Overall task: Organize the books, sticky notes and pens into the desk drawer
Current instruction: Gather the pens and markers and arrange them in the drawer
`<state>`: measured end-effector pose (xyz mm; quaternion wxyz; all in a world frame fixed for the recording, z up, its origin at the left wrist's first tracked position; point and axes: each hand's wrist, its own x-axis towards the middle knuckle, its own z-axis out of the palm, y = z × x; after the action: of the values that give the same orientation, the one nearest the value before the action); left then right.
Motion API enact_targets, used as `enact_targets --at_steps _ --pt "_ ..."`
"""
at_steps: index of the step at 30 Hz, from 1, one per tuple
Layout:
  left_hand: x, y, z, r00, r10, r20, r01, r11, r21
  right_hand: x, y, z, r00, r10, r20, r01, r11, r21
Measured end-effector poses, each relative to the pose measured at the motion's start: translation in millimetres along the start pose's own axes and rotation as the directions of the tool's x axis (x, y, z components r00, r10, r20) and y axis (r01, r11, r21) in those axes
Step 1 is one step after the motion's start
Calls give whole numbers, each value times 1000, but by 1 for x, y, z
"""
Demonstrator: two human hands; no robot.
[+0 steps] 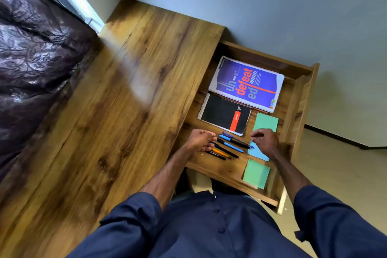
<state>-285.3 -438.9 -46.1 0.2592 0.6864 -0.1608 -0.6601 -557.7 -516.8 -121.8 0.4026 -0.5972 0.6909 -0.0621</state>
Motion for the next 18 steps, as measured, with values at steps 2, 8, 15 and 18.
enact_targets --at_steps 2,8,15,18 --pt "0 0 11 1000 7 18 -7 1000 12 -6 8 0 1000 12 15 -12 1000 13" --pt "-3 1 42 1000 6 30 -8 998 61 -21 14 1 998 -9 66 6 999 48" --pt "-15 -12 61 1000 14 -27 -13 999 42 -25 25 9 990 -59 127 61 998 -10" --pt "-27 -24 64 998 14 -68 -14 1000 1 -31 30 15 987 -80 139 87 995 -43"
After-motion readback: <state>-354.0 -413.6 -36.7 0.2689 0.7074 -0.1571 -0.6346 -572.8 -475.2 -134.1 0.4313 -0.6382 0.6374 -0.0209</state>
